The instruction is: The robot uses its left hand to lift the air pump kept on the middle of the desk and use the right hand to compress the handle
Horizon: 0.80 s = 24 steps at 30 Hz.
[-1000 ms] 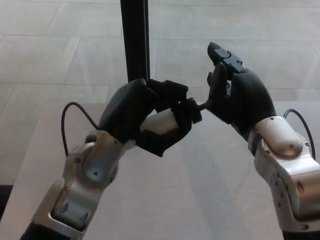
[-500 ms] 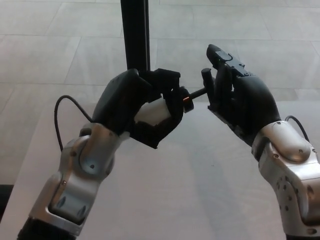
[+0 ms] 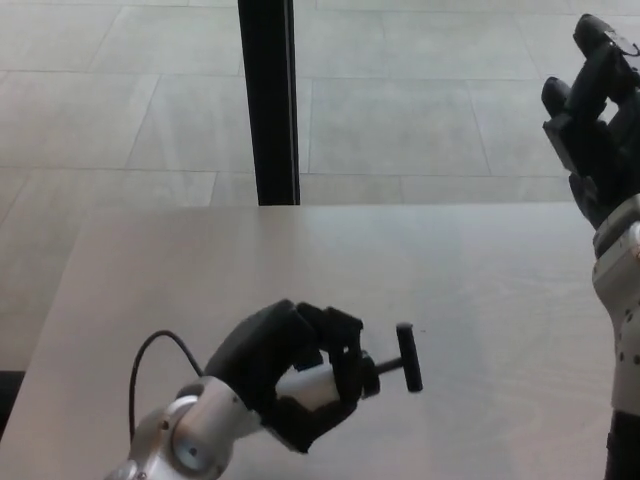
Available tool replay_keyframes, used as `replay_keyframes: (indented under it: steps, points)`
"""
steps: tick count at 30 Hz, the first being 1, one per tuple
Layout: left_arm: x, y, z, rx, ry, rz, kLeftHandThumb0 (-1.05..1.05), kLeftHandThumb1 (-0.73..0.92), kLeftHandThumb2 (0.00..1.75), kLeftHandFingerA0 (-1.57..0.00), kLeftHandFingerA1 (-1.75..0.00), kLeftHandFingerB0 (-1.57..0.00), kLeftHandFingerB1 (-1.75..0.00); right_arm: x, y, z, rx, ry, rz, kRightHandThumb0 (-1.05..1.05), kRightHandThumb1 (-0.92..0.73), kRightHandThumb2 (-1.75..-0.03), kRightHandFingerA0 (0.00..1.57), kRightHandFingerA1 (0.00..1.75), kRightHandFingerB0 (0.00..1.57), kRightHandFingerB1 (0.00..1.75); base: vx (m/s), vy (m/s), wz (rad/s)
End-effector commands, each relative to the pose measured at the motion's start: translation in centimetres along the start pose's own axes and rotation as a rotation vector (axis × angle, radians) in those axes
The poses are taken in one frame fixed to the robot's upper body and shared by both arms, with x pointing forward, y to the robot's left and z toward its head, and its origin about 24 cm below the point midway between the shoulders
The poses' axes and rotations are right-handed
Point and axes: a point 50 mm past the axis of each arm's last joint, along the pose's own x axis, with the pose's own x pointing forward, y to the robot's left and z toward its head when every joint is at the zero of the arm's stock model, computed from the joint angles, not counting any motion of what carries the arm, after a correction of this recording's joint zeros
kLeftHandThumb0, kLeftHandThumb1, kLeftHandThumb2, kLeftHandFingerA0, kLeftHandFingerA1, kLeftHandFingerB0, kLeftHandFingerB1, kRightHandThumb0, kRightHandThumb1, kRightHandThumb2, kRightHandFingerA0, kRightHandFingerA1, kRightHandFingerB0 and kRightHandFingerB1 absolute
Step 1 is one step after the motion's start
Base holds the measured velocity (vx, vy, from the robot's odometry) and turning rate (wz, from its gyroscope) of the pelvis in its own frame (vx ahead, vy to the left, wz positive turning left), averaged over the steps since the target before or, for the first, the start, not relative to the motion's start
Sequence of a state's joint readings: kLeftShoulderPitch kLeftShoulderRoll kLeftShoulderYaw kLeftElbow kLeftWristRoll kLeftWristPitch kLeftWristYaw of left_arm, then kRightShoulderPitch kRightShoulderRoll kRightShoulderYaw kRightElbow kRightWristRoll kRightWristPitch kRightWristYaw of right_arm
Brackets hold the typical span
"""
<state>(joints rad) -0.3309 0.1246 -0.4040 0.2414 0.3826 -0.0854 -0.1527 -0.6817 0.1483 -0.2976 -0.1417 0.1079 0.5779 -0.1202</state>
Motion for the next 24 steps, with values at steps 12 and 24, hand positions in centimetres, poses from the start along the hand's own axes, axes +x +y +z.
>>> replay_keyframes:
  steps: [12, 24]
  points:
    - [1.1, -1.3, -0.2, 0.381, 0.02, -0.193, -0.4, 0.56, 0.57, -0.27, -0.7, -0.4, -0.42, 0.0, 1.2, -1.0, 0.006, 0.015, 0.018, -0.71, -0.91, -0.67, 0.54, 0.67, 0.6, 0.49, 0.0, 0.0, 0.0]
    - [0.9, 0.9, 0.0, 0.477, 0.057, -0.284, -0.7, 0.4, 0.85, 0.0, -0.3, -0.02, -0.29, -0.1, 1.1, -1.4, -0.029, 0.041, 0.037, -0.69, -0.9, -0.67, 0.44, 0.63, 0.6, 0.49, 0.0, 0.0, 0.0]
